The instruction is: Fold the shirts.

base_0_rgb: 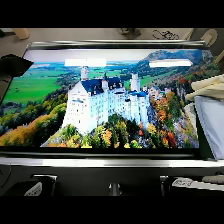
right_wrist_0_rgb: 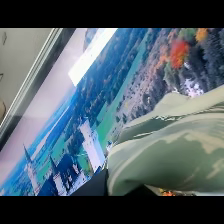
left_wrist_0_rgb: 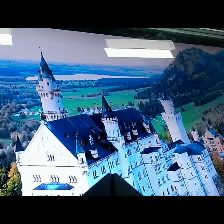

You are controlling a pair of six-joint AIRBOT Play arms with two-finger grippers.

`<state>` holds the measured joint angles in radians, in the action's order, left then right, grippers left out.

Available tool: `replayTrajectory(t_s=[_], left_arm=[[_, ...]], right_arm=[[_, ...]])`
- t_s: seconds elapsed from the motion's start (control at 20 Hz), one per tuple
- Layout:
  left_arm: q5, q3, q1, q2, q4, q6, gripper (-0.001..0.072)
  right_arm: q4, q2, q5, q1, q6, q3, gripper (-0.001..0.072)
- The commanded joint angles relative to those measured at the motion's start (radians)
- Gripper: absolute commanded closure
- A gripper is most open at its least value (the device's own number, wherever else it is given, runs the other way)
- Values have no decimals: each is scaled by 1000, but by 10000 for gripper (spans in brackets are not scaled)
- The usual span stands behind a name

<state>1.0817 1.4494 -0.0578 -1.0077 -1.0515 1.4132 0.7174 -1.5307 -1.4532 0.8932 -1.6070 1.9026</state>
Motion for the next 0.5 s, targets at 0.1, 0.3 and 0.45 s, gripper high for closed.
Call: replayTrajectory(t_s=[0.1,0.3,0.45], left_arm=[[-1,0,-1,0,9,-33,680],[-2,0,-1,0,9,-64,680],[-15,0,-1,-2,8,-82,680]], right_arm=[[110,84,-243,191,-32,15,688],[484,140,-396,196,-58,-8,688],[590,155,-396,172,-53,-158,688]])
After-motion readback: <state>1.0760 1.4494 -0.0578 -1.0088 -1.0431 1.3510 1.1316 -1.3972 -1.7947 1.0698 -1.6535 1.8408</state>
